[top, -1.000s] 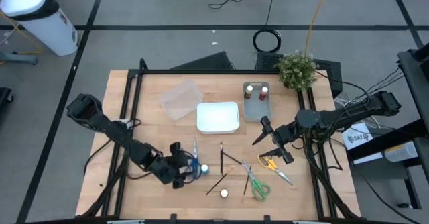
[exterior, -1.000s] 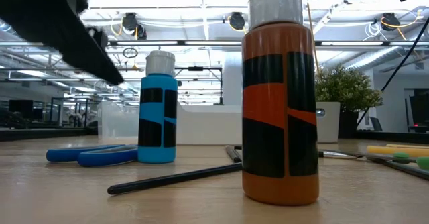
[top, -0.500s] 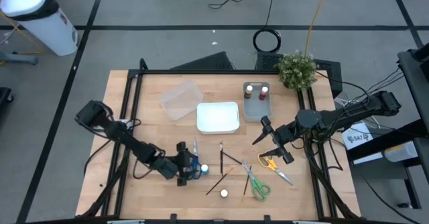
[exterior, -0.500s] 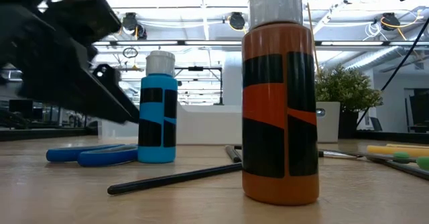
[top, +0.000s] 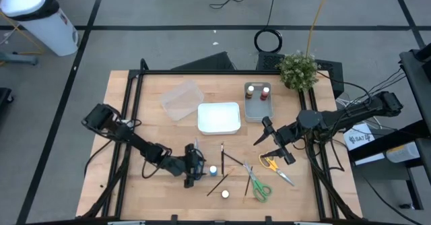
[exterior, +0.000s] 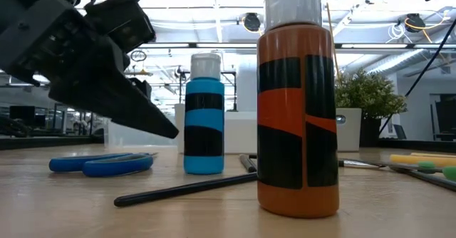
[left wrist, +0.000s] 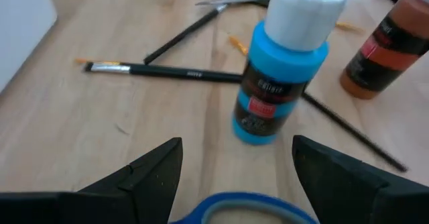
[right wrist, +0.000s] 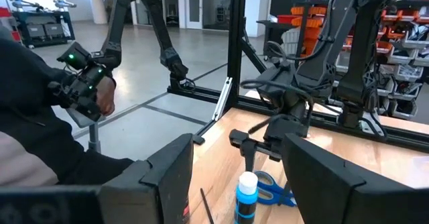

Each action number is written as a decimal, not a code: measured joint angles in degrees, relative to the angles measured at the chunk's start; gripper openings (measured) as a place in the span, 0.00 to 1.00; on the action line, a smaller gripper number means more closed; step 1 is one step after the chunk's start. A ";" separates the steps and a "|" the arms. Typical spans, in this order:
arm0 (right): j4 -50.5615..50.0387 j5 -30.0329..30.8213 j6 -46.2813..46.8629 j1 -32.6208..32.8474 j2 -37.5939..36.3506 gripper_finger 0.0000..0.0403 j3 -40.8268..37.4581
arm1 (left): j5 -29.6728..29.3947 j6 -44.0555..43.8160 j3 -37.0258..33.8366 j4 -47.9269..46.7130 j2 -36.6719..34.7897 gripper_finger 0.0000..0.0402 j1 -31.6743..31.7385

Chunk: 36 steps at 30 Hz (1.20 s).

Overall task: Pick & Place Paint Supplies
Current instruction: Put the blue paint bottle in the gray bin

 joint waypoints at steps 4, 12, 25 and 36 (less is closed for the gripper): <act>0.01 0.00 0.00 0.00 0.00 0.53 0.02 | -0.34 0.99 0.00 0.76 -0.01 0.73 -0.02; 0.05 0.00 0.00 0.00 0.00 0.53 0.02 | -1.99 2.80 0.00 3.81 -0.01 0.73 -0.02; 0.05 0.00 0.08 0.00 0.02 0.53 0.00 | 0.60 11.71 6.13 4.91 7.79 0.73 -0.19; -0.06 0.00 0.00 0.00 0.02 0.53 0.00 | 1.72 13.31 11.17 4.49 9.52 0.73 2.25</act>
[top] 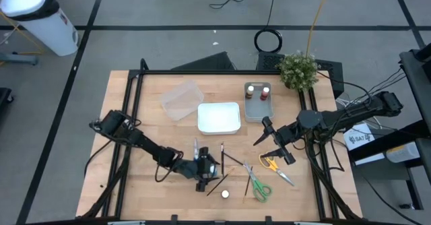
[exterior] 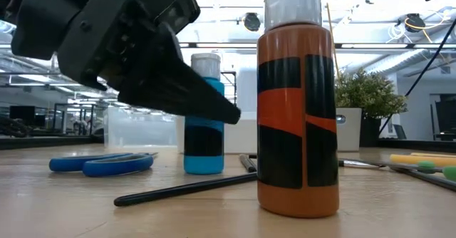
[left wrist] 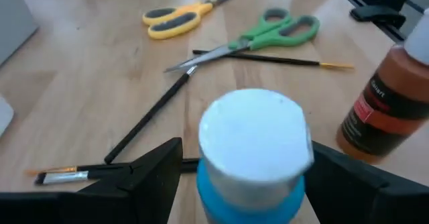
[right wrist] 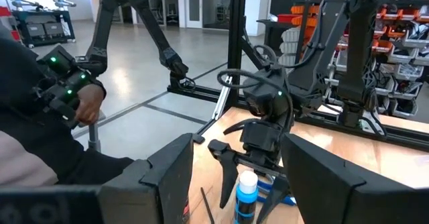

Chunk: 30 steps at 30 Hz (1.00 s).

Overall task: Pick & Place Paint Supplies
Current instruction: Put the blue paint bottle in the gray bin

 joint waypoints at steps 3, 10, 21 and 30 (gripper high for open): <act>-0.12 0.00 0.00 -0.02 0.00 0.53 0.01 | 1.18 -0.03 -0.02 -3.32 0.00 0.73 -0.07; 0.09 0.00 -0.01 -0.02 0.00 0.53 0.02 | 0.79 -0.55 -0.06 -6.29 0.34 0.73 -0.09; 0.11 0.00 -0.02 -0.02 0.00 0.53 0.02 | 0.84 0.96 -0.11 -7.23 0.44 0.56 -0.09; 1.11 3.14 1.17 0.00 0.00 0.53 0.02 | 0.58 -1.98 -0.11 -6.79 -1.28 0.29 0.94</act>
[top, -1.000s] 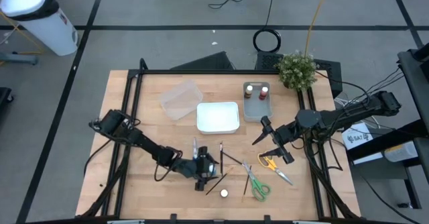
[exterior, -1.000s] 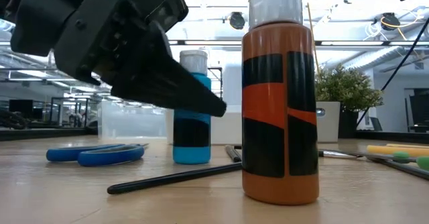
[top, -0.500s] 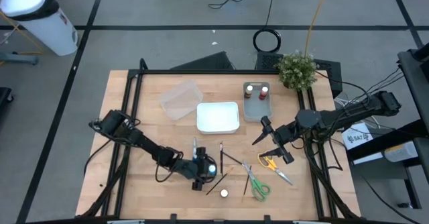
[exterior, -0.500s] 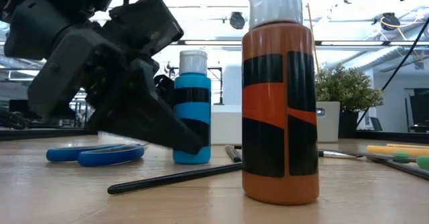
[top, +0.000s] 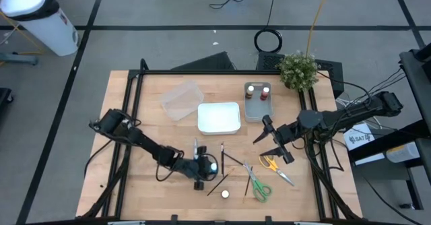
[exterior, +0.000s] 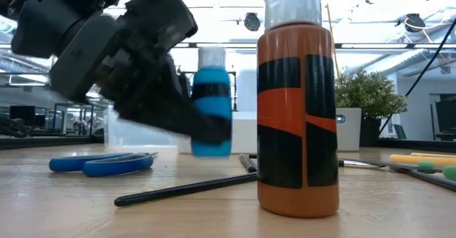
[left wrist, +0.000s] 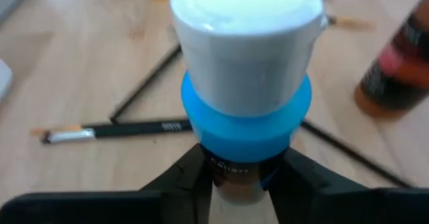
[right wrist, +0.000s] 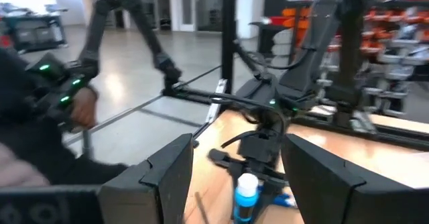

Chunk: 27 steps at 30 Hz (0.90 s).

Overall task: Pick & Place Paint Supplies
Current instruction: Put the blue paint bottle in the gray bin

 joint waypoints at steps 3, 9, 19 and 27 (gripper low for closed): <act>0.43 5.65 2.22 0.00 -0.02 0.53 0.00 | -0.23 -0.72 0.30 -0.10 -1.45 0.28 0.88; -1.25 10.67 3.83 0.18 3.17 0.53 1.47 | -0.26 4.03 3.90 -4.42 -4.43 0.33 2.68; -17.90 25.27 -0.50 5.09 20.33 0.53 16.38 | -0.30 12.58 17.35 -22.76 -4.71 0.31 7.59; -21.57 25.38 -3.74 5.87 30.68 0.53 23.60 | -0.19 11.88 18.05 -25.33 -4.69 0.31 8.61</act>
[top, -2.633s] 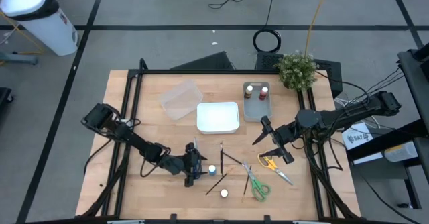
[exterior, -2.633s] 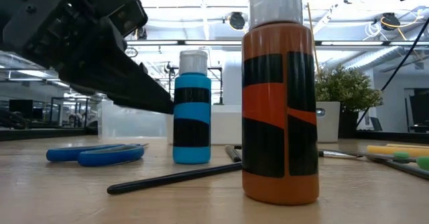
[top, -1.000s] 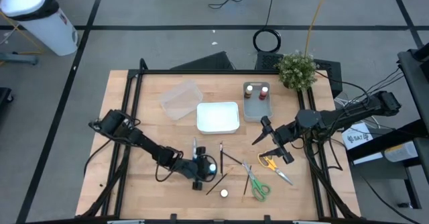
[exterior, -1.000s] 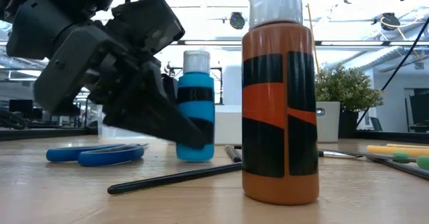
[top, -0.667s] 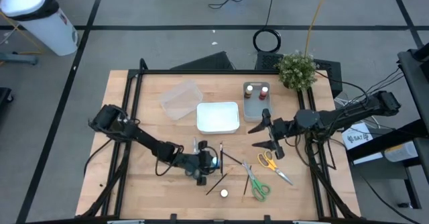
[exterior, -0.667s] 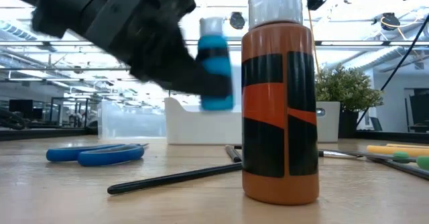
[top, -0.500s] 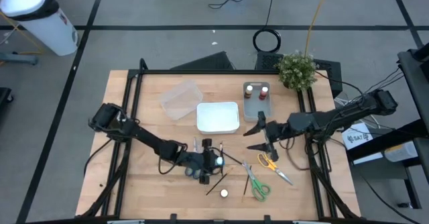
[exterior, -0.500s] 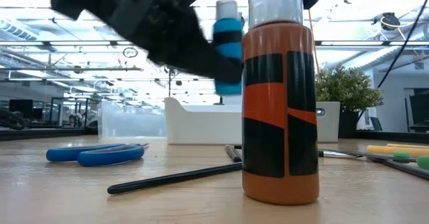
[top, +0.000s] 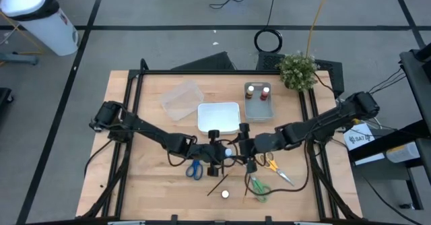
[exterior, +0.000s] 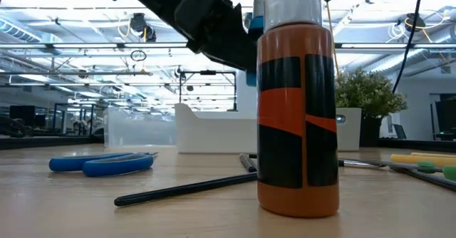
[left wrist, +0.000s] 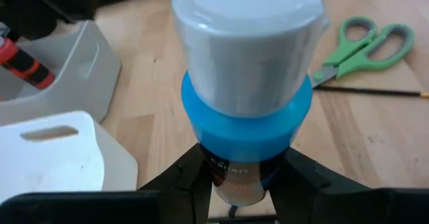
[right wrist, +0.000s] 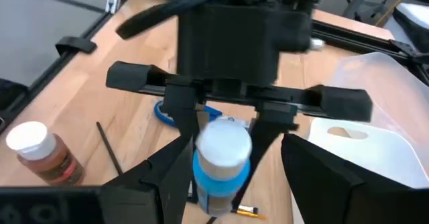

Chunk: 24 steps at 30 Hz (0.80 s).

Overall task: Pick & Place Paint Supplies
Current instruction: Put the blue paint bottle in the gray bin

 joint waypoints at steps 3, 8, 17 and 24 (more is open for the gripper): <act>-0.01 0.07 -0.25 -0.46 1.77 0.53 1.09 | -0.04 -0.06 0.00 0.20 0.00 0.31 0.00; -0.25 0.02 0.10 -0.75 2.21 0.53 1.29 | -0.09 -0.22 0.00 0.08 0.00 0.31 0.04; -1.58 -0.48 1.26 -1.16 1.74 0.35 1.30 | -1.32 -0.63 0.00 0.45 0.00 0.32 0.09; -1.86 -4.99 0.79 -3.02 1.67 0.25 1.31 | -1.33 -1.41 -0.09 0.57 0.02 0.32 0.83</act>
